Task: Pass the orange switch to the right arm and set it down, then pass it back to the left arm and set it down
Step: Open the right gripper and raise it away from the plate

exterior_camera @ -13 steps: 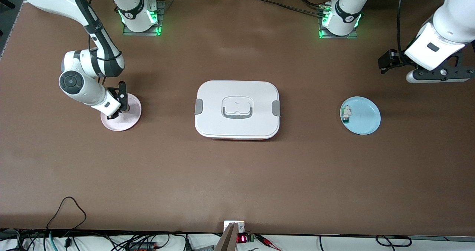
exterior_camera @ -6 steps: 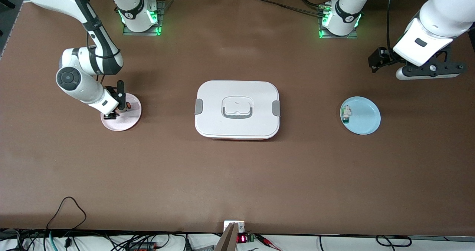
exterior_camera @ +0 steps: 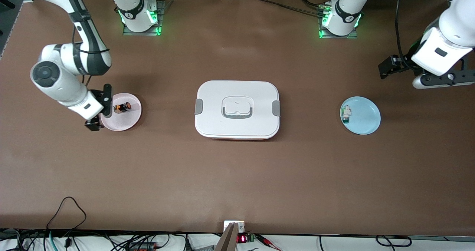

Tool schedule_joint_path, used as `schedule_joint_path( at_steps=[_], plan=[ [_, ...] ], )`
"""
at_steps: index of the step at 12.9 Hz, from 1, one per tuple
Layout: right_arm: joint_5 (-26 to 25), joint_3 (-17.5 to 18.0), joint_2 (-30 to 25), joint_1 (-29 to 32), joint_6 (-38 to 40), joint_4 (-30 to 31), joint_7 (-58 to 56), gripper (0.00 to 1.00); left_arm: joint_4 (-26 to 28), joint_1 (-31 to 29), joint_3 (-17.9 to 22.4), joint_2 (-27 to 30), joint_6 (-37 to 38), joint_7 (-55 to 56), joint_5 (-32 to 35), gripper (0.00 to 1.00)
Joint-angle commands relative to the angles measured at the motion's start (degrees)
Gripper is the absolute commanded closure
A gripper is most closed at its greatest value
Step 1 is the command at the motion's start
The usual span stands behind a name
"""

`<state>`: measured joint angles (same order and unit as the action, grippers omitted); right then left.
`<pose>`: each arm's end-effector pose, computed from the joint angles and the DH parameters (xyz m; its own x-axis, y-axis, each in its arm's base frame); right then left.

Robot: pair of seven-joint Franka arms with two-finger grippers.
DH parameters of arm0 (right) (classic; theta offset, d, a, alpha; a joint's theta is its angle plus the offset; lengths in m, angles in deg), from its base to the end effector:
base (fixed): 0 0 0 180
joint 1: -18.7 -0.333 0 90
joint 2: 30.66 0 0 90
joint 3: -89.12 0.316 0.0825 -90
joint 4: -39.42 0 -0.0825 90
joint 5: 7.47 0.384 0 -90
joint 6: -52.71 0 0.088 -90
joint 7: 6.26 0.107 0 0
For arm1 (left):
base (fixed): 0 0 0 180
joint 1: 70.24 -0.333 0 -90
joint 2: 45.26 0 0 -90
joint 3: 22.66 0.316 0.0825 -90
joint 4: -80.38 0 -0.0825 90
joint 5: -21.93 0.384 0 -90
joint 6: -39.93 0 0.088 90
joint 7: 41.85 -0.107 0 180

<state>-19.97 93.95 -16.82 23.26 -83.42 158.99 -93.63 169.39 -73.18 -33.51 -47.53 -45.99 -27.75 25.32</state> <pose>0.5845 -0.0006 0.3141 -0.1054 0.9851 -0.1357 0.9926 0.1124 0.0453 0.5540 -0.0681 0.6052 0.9908 0.1116 -0.0772 0.1060 -0.9917 -0.0727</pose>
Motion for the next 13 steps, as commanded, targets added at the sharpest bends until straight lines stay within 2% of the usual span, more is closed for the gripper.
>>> schedule_joint_path(
  at_steps=[1, 3, 6, 8, 11, 13],
  plan=[
    [3.0, 0.44, -0.73, 0.18, 2.45, -4.52, 3.06, 0.0, -2.08, -3.91, -1.45, -1.77, 0.76, -0.12, -2.93, 0.0],
    [5.46, 0.44, -1.87, -0.52, 2.53, -5.75, 10.33, 0.0, -2.08, -6.2, -1.36, -2.31, 0.58, -0.3, -6.28, 0.0],
    [5.83, 0.36, -2.23, -1.32, 6.03, -11.1, 19.14, 0.0, -2.08, -5.59, -1.62, -2.31, -0.12, -0.03, -5.33, 0.0],
    [6.18, 0.27, -2.32, -1.14, 11.21, -15.67, 20.48, 0.0, -2.08, -5.24, -1.97, -2.39, -1.26, -0.3, -5.24, 0.0],
    [12.14, -0.52, -2.23, -0.88, 20.79, -23.58, 26.08, 0.0, -2.08, -4.98, -1.98, -2.39, -1.26, -0.48, -5.41, 0.0],
    [13.64, -0.44, -2.23, -1.14, 24.22, -25.7, 37.98, 0.0, -2.08, -4.28, -2.06, -2.39, -1.17, -0.39, -5.33, 0.0]
  ],
)
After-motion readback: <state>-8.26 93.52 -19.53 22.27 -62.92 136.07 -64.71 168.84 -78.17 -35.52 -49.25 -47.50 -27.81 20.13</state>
